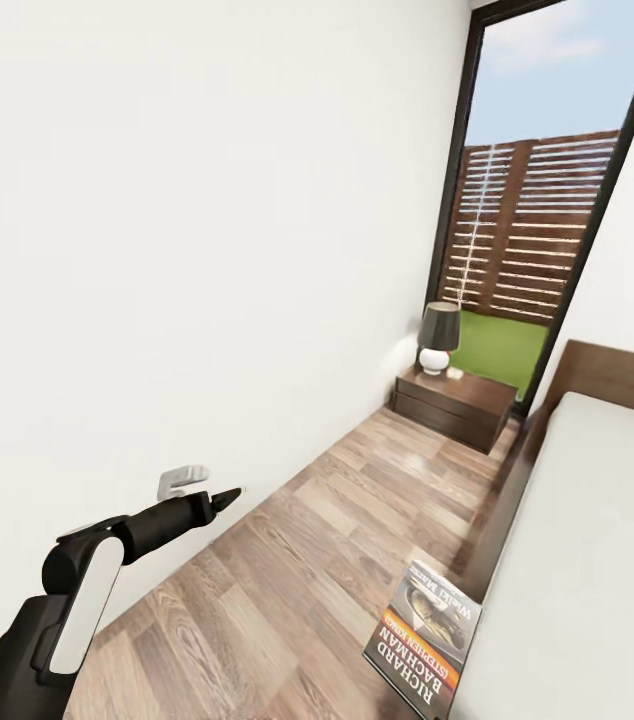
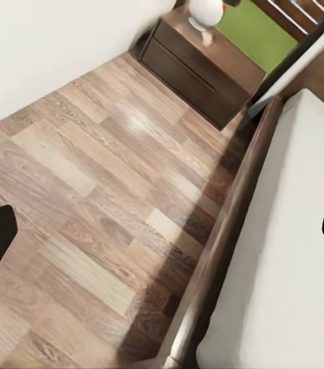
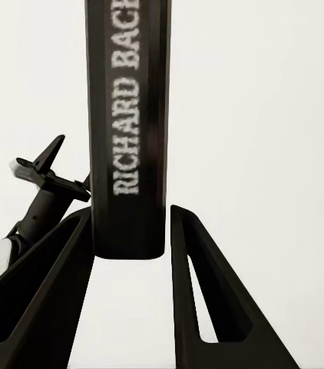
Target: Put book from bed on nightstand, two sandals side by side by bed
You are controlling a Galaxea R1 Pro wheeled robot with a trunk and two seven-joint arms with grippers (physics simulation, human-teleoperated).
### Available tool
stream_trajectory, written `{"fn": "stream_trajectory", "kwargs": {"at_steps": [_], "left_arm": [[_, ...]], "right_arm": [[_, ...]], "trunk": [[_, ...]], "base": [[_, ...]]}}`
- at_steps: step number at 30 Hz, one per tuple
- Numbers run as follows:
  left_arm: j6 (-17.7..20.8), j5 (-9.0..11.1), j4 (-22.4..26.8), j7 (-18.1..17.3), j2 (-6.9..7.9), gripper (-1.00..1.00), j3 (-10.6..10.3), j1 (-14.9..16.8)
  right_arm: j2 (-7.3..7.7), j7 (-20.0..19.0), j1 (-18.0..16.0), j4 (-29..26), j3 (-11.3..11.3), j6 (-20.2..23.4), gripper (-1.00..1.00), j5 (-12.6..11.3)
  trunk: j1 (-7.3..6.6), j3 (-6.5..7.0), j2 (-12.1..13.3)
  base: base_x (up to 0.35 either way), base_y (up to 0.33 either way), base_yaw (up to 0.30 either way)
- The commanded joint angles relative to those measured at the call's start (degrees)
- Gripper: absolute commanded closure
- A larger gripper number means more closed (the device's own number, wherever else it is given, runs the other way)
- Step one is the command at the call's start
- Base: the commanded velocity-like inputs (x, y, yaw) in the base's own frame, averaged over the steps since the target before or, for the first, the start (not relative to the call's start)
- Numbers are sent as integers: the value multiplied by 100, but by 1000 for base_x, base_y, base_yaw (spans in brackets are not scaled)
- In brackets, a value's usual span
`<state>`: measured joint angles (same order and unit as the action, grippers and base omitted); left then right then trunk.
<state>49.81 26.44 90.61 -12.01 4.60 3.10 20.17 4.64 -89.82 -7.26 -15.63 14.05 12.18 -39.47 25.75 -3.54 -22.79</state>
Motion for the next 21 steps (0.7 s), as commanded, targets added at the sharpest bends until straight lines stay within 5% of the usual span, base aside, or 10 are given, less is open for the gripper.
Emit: {"fn": "stream_trajectory", "kwargs": {"at_steps": [1,21], "left_arm": [[29,-25,1,-38,-2,-100,7,7],[27,-25,1,-38,5,-100,9,8]], "right_arm": [[2,-18,-3,-2,-10,57,100,-29],[2,-18,-3,-2,-16,57,100,-19]], "trunk": [[3,-13,-13],[3,-13,-13]], "base": [[0,0,290],[0,12,290]]}}
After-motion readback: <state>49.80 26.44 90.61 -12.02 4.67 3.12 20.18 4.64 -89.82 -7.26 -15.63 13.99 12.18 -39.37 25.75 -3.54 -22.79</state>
